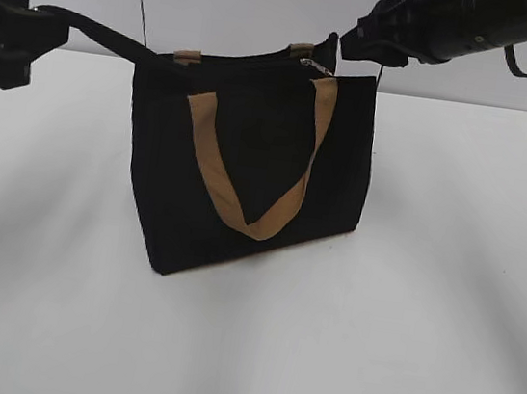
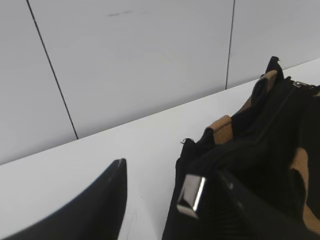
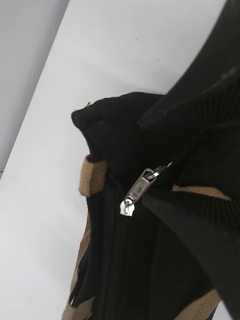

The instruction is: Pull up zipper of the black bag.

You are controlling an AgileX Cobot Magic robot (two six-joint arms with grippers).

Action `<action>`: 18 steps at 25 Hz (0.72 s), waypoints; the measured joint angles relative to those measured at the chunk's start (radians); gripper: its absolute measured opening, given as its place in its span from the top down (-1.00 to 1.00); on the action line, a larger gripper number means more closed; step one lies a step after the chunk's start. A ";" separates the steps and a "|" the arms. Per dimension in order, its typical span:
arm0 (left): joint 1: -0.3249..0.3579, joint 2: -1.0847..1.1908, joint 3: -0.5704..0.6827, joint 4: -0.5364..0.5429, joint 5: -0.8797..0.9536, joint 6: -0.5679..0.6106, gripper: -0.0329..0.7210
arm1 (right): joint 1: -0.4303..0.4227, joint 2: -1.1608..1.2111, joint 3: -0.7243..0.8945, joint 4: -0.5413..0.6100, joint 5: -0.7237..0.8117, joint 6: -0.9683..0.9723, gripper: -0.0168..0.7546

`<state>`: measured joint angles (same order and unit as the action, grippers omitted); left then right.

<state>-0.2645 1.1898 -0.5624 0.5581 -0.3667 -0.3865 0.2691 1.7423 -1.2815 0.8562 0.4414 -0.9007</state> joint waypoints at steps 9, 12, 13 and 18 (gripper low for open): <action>-0.008 -0.046 -0.004 -0.097 0.184 -0.014 -0.39 | 0.000 -0.035 0.000 -0.033 0.033 0.001 0.06; -0.023 -0.047 -0.025 -0.118 0.317 -0.018 -0.39 | 0.000 -0.057 0.000 -0.043 0.035 0.001 0.03; -0.030 -0.047 -0.036 -0.125 0.360 -0.018 -0.40 | 0.000 -0.064 0.000 -0.046 0.036 0.001 0.03; -0.081 -0.047 -0.124 -0.187 0.608 -0.018 -0.40 | 0.000 -0.084 0.000 -0.065 0.060 0.001 0.03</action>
<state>-0.3453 1.1428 -0.6861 0.3710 0.2418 -0.4046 0.2691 1.6585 -1.2815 0.7908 0.5014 -0.8997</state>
